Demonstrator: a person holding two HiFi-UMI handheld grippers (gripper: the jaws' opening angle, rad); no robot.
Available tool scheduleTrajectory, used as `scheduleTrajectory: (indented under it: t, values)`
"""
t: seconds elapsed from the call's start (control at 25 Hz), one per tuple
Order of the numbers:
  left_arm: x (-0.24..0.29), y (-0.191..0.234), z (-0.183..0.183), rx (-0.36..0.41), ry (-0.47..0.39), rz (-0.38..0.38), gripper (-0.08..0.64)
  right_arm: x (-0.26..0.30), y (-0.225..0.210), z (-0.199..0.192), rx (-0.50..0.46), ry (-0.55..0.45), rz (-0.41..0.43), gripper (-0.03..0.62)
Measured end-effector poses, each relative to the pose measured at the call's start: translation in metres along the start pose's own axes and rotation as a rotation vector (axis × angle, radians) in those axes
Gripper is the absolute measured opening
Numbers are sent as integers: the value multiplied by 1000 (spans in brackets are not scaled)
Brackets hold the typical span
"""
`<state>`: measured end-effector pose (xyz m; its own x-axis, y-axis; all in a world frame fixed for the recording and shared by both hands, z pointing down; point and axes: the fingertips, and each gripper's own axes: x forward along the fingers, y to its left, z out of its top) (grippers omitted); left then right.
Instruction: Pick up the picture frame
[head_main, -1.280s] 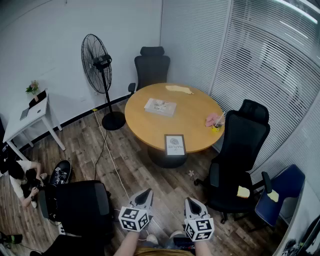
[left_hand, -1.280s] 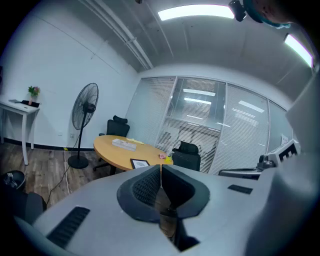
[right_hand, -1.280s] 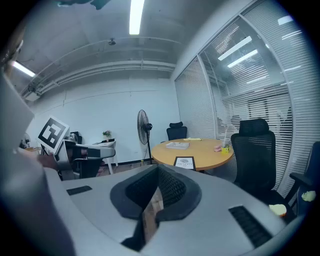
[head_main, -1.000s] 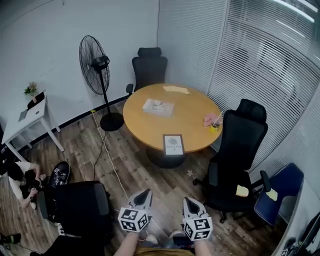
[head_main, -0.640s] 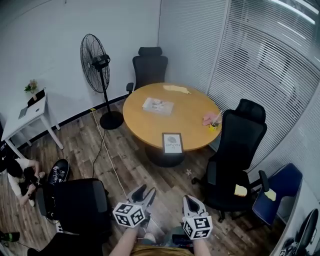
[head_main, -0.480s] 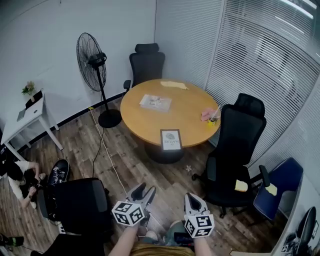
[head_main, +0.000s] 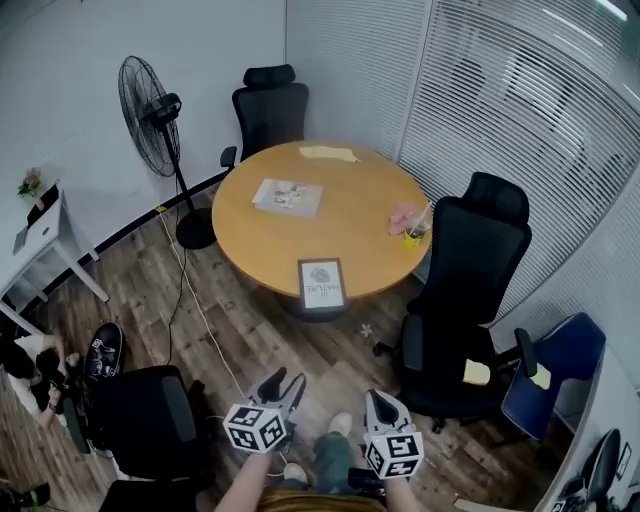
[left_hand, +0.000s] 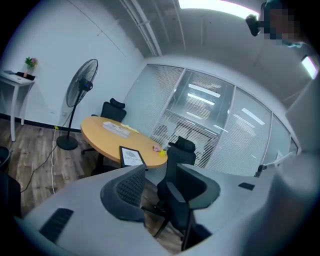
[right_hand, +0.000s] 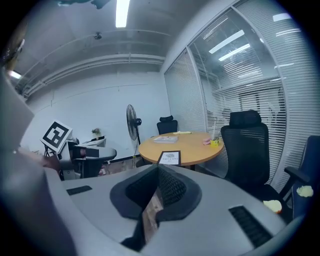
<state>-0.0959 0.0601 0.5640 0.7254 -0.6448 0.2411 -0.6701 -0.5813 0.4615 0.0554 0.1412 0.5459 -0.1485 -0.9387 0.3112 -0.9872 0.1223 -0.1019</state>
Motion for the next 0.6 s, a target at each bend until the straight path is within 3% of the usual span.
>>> scheduleTrajectory:
  t: [0.32, 0.6]
  values:
    - [111, 32, 33, -2, 37, 48, 210, 106, -70, 42, -21, 5, 63, 12]
    - [174, 66, 30, -46, 76, 134, 216, 169, -115, 53, -74, 58, 155, 12]
